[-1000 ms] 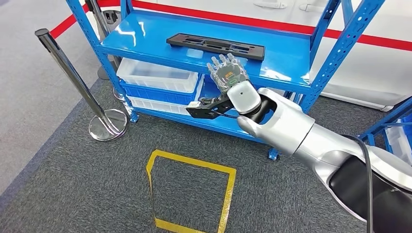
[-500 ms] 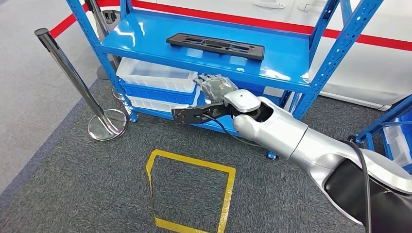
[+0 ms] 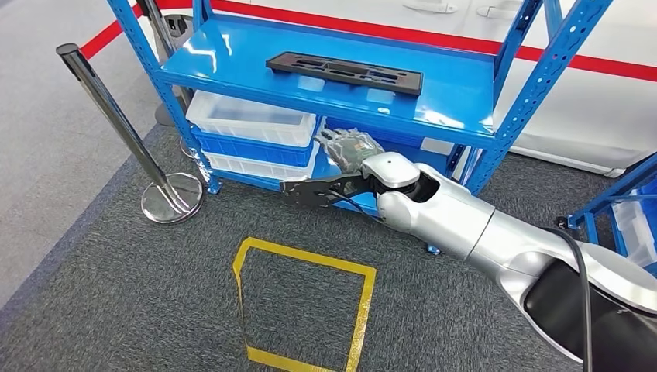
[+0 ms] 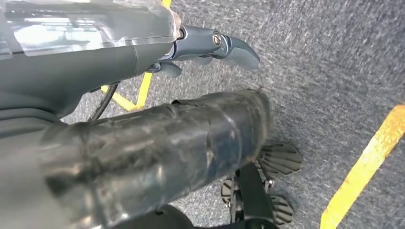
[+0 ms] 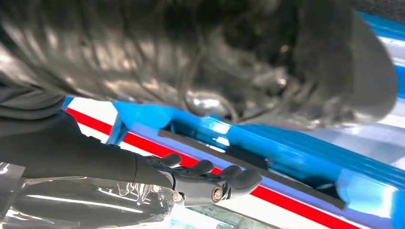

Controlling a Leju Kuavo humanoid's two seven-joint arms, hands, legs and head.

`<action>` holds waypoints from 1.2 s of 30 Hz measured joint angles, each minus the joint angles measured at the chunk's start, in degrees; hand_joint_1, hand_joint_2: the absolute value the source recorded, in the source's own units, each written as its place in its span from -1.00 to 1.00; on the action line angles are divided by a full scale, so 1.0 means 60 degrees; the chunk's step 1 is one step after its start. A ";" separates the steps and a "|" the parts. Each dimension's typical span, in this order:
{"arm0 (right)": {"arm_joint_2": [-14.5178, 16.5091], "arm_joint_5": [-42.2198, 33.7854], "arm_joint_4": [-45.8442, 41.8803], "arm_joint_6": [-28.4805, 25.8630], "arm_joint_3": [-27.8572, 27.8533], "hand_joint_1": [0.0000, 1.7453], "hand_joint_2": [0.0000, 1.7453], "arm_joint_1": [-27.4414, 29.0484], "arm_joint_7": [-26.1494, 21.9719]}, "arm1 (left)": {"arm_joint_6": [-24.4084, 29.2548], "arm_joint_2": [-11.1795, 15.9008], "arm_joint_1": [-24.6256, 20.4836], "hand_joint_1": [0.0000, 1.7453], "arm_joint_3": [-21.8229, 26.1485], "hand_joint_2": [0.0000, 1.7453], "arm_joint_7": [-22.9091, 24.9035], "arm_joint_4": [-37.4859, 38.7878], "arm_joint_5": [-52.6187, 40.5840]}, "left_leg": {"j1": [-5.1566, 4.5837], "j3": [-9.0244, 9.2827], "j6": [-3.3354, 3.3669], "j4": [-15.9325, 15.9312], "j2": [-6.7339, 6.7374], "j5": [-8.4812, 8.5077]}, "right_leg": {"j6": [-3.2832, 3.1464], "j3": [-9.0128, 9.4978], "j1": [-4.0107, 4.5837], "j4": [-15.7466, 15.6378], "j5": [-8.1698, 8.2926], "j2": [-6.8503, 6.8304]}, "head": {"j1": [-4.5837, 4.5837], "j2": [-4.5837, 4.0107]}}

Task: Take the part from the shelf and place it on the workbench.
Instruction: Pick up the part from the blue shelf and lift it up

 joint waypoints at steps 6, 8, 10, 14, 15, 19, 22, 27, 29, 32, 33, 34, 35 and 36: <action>-0.0013 0.0027 -0.0053 -0.0104 0.0052 -1.00 -1.00 -0.0046 0.0039 | 0.0035 -0.0011 0.0007 -1.00 -0.0004 -1.00 -0.0071 0.0000 0.0001 | 0.0058 -0.1110 -0.0254 0.2397 0.0029 -0.1191 | -0.0187 0.0036 -0.0057 -0.0104 0.0068 -0.0020 | -0.0046 0.0000; -0.0013 0.0033 -0.0056 -0.0115 0.0107 -1.00 -1.00 -0.0036 0.0040 | 0.0057 -0.0011 0.0012 -1.00 -0.0004 -1.00 -0.0082 0.0000 0.0002 | 0.0059 -0.1198 -0.0261 0.2519 0.0030 -0.1010 | -0.0188 0.0035 -0.0056 -0.0083 0.0054 -0.0017 | -0.0047 0.0000; -0.0013 0.0046 -0.0058 -0.0139 0.0137 -1.00 -1.00 -0.0054 0.0042 | 0.0089 -0.0007 0.0017 -1.00 -0.0005 -1.00 -0.0098 0.0001 -0.0001 | 0.0056 -0.0690 -0.0211 0.1413 0.0032 -0.0391 | -0.0169 0.0044 -0.0057 -0.0052 0.0029 -0.0008 | -0.0047 0.0000; -0.0014 0.0072 -0.0057 -0.0217 0.0179 -1.00 -1.00 -0.0155 0.0035 | 0.0118 0.0012 -0.0020 -1.00 -0.0011 -1.00 -0.0110 0.0008 -0.0013 | -0.0045 -0.0005 -0.0033 -0.0013 0.0013 0.0004 | -0.0019 0.0008 -0.0011 -0.0036 0.0014 -0.0011 | -0.0040 0.0000; -0.0013 0.0075 -0.0057 -0.0229 0.0197 -1.00 -1.00 -0.0165 0.0027 | 0.0123 0.0012 -0.0022 -1.00 -0.0013 -1.00 -0.0111 0.0010 -0.0016 | -0.0032 -0.0003 0.0022 -0.0035 0.0007 0.0029 | 0.0034 0.0015 -0.0008 -0.0053 0.0021 -0.0015 | -0.0037 0.0000; -0.0016 0.0116 -0.0052 -0.0257 0.0218 -1.00 -1.00 -0.0212 0.0003 | 0.0179 0.0005 -0.0015 -1.00 -0.0015 -1.00 -0.0123 0.0011 -0.0024 | 0.0049 0.0094 0.0217 -0.0182 0.0032 0.0095 | 0.0206 -0.0442 -0.0021 0.0935 -0.0562 -0.0020 | 0.0011 0.0000; -0.0016 0.0152 -0.0037 -0.0260 0.0226 -1.00 -1.00 -0.0179 -0.0015 | 0.0219 0.0009 -0.0016 -1.00 -0.0018 -1.00 -0.0142 0.0011 -0.0024 | 0.0048 0.0101 0.0268 -0.0168 0.0032 0.0065 | 0.0246 -0.1272 -0.0050 0.2511 -0.1083 -0.0023 | 0.0029 0.0000; -0.0009 0.0192 -0.0031 -0.0281 0.0233 -1.00 -1.00 -0.0219 -0.0025 | 0.0245 0.0010 -0.0017 -1.00 -0.0019 -1.00 -0.0147 0.0011 -0.0032 | 0.0022 0.0126 0.0146 -0.0023 -0.0021 -0.0095 | 0.0150 -0.0344 -0.0066 0.0411 0.0115 -0.0020 | 0.0023 0.0000; 0.0005 0.0195 -0.0031 -0.0296 0.0234 -1.00 -1.00 -0.0243 -0.0037 | 0.0245 0.0011 -0.0026 -1.00 -0.0021 -1.00 -0.0149 0.0011 -0.0035 | 0.0002 0.0092 0.0055 0.0010 -0.0028 -0.0124 | 0.0090 -0.0178 -0.0026 0.0068 0.0090 -0.0007 | 0.0013 0.0000; 0.0015 0.0198 -0.0028 -0.0302 0.0234 -1.00 -1.00 -0.0264 -0.0039 | 0.0234 0.0005 -0.0017 -1.00 -0.0022 -1.00 -0.0150 0.0011 -0.0035 | 0.0037 0.0059 -0.0094 0.0114 -0.0011 -0.0237 | -0.0048 -0.0104 -0.0048 -0.0038 0.0091 -0.0006 | 0.0001 0.0000; 0.0023 0.0200 -0.0027 -0.0304 0.0233 -1.00 -1.00 -0.0288 -0.0038 | 0.0229 0.0004 -0.0016 -1.00 -0.0023 -1.00 -0.0151 0.0011 -0.0035 | 0.0043 -0.0067 -0.0142 0.0395 0.0003 -0.0396 | -0.0097 -0.0056 -0.0070 -0.0082 0.0091 -0.0010 | -0.0020 0.0000; 0.0036 0.0200 -0.0026 -0.0306 0.0233 -1.00 -1.00 -0.0306 -0.0038 | 0.0224 0.0004 -0.0020 -1.00 -0.0025 -1.00 -0.0154 0.0011 -0.0035 | 0.0050 -0.0299 -0.0184 0.0867 0.0018 -0.0620 | -0.0140 -0.0013 -0.0082 -0.0110 0.0083 -0.0013 | -0.0039 0.0000; 0.0050 0.0200 -0.0025 -0.0307 0.0234 -1.00 -1.00 -0.0317 -0.0044 | 0.0223 0.0008 -0.0026 -1.00 -0.0026 -1.00 -0.0159 0.0011 -0.0036 | 0.0051 -0.0626 -0.0218 0.1490 0.0027 -0.0870 | -0.0173 0.0015 -0.0078 -0.0118 0.0062 -0.0012 | -0.0058 0.0000; 0.0064 0.0200 -0.0024 -0.0307 0.0235 -1.00 -1.00 -0.0314 -0.0047 | 0.0223 0.0015 -0.0029 -1.00 -0.0028 -1.00 -0.0165 0.0011 -0.0037 | 0.0054 -0.0982 -0.0243 0.2109 0.0027 -0.1068 | -0.0194 0.0036 -0.0071 -0.0114 0.0038 -0.0012 | -0.0062 0.0000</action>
